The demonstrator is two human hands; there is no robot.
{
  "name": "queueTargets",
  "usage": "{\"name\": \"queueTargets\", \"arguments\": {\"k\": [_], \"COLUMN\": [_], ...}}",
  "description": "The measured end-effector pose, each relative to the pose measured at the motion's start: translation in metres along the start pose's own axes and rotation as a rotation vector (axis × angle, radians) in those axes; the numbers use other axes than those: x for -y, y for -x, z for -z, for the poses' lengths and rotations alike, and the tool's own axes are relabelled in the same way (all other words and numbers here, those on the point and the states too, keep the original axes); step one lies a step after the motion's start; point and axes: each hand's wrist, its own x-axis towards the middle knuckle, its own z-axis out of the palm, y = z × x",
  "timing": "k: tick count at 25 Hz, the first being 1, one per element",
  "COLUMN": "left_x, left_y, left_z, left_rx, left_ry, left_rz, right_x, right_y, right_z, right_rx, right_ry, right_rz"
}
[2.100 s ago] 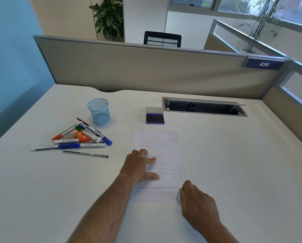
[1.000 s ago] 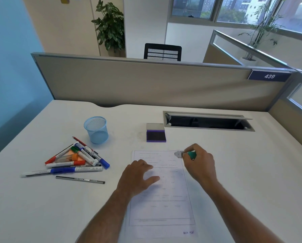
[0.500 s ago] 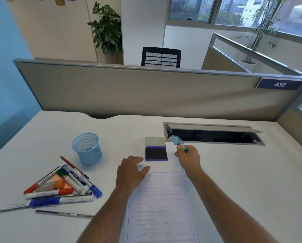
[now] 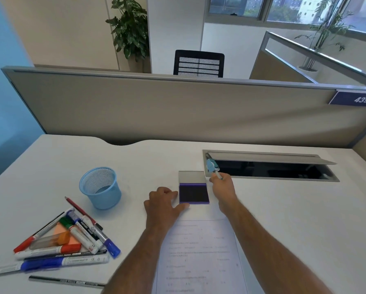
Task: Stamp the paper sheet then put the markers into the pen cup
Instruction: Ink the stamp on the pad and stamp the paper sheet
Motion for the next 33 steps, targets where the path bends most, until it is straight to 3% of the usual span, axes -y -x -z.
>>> {"name": "queueTargets", "arguments": {"k": [9,20,29,33], "left_x": [-0.004,-0.009,-0.003,0.001], "left_y": [-0.002,-0.001,0.002,0.001], "left_z": [0.000,0.007,0.004,0.000], "left_rx": [-0.034,0.056,-0.010,-0.011], "left_ry": [0.036,-0.211,-0.132,-0.082], "left_rz": [0.018,-0.098,-0.116,-0.094], "right_x": [-0.005,-0.021,-0.039,-0.036], "right_y": [0.001,0.014,0.024,0.029], "right_z": [-0.005,0.005,0.026,0.029], "right_rx": [0.038,0.073,0.080,0.050], "right_ry": [0.023,0.045,-0.129,-0.057], "right_rz": [-0.007,0.149,0.165,0.200]}}
